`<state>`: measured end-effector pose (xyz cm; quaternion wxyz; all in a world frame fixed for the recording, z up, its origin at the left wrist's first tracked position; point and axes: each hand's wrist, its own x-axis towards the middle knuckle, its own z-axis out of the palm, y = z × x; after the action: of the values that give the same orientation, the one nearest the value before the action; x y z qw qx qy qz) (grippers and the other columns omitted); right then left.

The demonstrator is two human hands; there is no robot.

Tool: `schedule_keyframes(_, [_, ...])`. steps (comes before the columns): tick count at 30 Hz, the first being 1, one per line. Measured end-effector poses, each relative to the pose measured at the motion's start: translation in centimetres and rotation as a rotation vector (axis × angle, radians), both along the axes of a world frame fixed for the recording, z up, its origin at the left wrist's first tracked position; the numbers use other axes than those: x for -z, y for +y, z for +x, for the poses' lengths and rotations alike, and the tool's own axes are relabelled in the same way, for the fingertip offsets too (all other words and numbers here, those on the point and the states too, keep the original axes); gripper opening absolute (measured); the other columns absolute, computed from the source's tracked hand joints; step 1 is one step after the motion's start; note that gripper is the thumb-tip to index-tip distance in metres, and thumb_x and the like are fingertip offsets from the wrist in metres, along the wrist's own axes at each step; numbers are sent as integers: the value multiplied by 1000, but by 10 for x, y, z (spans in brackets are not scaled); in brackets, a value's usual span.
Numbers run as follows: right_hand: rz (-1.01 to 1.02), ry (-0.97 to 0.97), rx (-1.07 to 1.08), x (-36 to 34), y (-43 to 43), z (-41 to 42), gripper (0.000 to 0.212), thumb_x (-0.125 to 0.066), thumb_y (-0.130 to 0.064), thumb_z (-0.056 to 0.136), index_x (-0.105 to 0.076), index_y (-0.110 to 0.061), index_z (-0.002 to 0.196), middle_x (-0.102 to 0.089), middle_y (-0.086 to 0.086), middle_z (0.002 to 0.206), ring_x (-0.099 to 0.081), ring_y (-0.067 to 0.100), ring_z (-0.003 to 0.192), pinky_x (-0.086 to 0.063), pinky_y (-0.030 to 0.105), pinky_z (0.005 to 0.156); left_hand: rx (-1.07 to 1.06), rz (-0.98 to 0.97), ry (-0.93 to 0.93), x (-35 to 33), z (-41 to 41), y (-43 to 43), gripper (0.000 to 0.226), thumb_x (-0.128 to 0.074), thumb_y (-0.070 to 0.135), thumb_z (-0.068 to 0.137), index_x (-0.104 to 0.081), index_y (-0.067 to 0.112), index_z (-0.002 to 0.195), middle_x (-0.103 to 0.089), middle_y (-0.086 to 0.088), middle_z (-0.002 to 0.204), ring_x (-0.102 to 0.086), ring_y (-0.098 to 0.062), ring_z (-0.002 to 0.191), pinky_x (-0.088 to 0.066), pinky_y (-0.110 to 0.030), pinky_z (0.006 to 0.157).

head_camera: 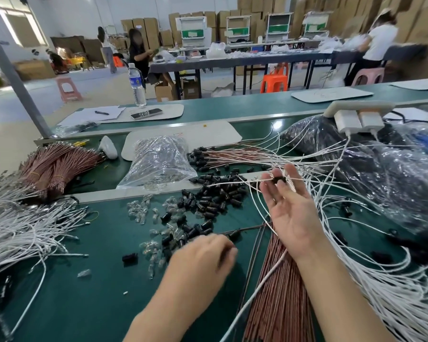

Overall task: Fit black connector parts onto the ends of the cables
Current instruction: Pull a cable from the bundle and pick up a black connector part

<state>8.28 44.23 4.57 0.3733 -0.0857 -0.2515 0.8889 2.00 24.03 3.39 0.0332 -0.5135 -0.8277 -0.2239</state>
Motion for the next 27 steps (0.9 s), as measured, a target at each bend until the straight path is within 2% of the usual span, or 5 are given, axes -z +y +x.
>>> schedule_keyframes(4, [44,-29,-24,3,-1,-1,38,-58,1,83,-72,-20,112,-75,5,104,-71,25,109,-59,36,93,-9,-283,37,-7,24,27,33,-41,54,103,-53,25,114,-56,8,112,-59,-17,104,-49,-36,77])
schedule_keyframes(9, [50,-57,-24,6,0,-2,37,-50,6,94,-72,-20,110,-75,4,101,-73,25,104,-61,34,85,-120,-186,221,-18,14,45,20,-57,20,101,-47,21,118,-53,2,112,-58,-21,103,-46,-32,68])
schedule_keyframes(14, [56,-65,-4,9,2,-2,37,-48,6,97,-71,-21,110,-75,3,102,-71,26,110,-56,37,97,-128,-428,266,-20,-2,50,35,-57,3,93,-46,13,125,-51,-8,122,-52,-29,112,-32,-34,76])
schedule_keyframes(21, [39,-63,-23,11,2,-2,37,-50,4,97,-71,-23,109,-74,3,107,-71,24,110,-53,36,95,-101,-562,396,-18,-11,62,34,-57,2,91,-50,7,123,-53,-12,126,-46,-31,120,-39,-40,96])
schedule_keyframes(27, [7,-57,-30,12,1,-2,37,-49,4,97,-72,-22,108,-74,4,107,-71,25,110,-60,31,84,39,-516,571,-21,-32,68,17,-52,10,98,-53,11,115,-60,-10,119,-53,-28,108,-40,-36,88])
